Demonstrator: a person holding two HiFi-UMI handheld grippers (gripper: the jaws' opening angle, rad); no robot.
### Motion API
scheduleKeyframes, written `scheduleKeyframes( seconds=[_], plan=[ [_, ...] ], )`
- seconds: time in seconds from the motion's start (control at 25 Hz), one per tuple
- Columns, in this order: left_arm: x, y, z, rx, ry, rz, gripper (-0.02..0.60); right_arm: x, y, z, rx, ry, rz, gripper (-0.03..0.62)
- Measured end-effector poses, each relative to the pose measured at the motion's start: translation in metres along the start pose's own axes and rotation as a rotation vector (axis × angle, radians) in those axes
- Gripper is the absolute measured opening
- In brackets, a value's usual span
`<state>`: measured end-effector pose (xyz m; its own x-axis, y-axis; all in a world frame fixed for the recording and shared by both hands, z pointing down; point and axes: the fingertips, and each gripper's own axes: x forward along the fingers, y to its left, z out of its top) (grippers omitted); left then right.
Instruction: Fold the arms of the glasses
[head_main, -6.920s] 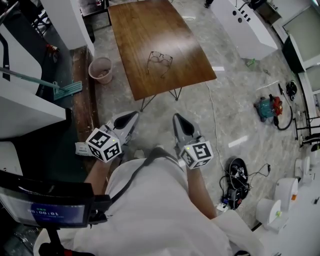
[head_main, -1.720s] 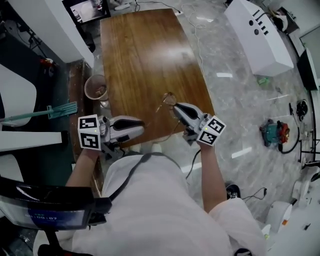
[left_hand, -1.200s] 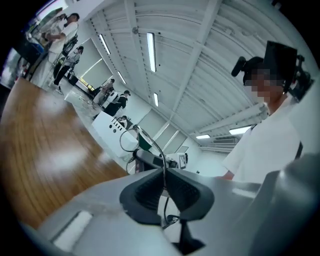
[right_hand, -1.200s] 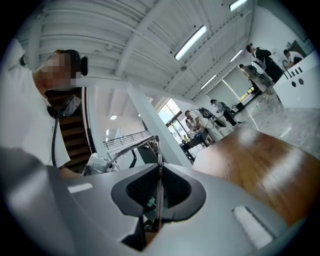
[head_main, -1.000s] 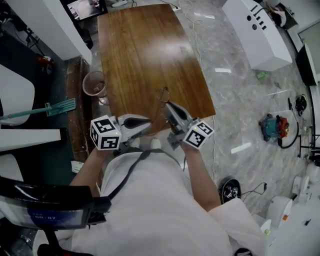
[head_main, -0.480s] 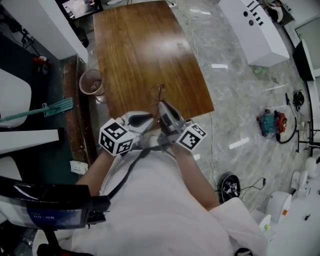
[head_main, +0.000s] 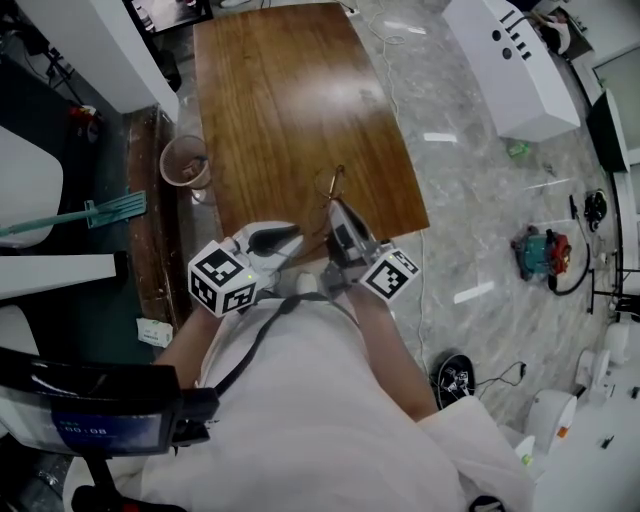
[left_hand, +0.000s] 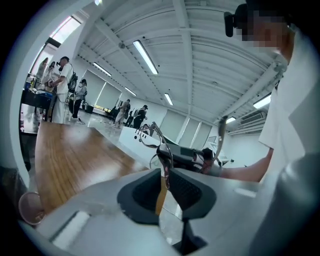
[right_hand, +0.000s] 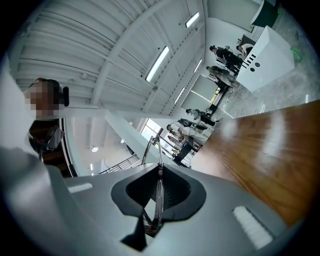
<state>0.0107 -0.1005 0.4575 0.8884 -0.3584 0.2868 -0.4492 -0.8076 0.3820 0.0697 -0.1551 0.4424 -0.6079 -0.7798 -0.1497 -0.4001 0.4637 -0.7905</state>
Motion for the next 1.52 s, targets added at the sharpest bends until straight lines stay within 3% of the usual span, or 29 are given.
scheduleKeyframes(
  seconds=[0.28,0.48,0.8,0.88,1.04,1.36,1.52],
  plan=[
    [-0.021,-0.007,0.025,0.059,-0.075,-0.066,0.058,-0.001,-0.012,0.028,0.003,-0.068,-0.054,0.031],
    [-0.011,-0.031,0.036,0.137,-0.071,-0.119,0.104,-0.001,-0.012,0.034,0.017,-0.087,-0.053,0.031],
    [0.01,-0.047,0.028,0.191,-0.038,-0.163,0.121,-0.002,-0.023,0.036,0.057,-0.113,-0.055,0.031],
    [0.009,-0.048,0.031,0.189,-0.055,-0.156,0.114,-0.001,-0.021,0.032,0.057,-0.11,-0.052,0.031],
    [0.009,-0.044,0.041,0.19,-0.089,-0.128,0.035,-0.001,-0.018,0.028,0.06,-0.101,-0.046,0.031],
    [0.009,-0.029,0.054,0.095,-0.143,-0.111,0.025,0.007,0.0,0.017,-0.066,0.012,0.011,0.031],
    [0.013,-0.018,0.059,0.077,-0.157,-0.058,0.041,0.01,0.005,0.008,-0.104,0.063,0.027,0.031]
  ],
)
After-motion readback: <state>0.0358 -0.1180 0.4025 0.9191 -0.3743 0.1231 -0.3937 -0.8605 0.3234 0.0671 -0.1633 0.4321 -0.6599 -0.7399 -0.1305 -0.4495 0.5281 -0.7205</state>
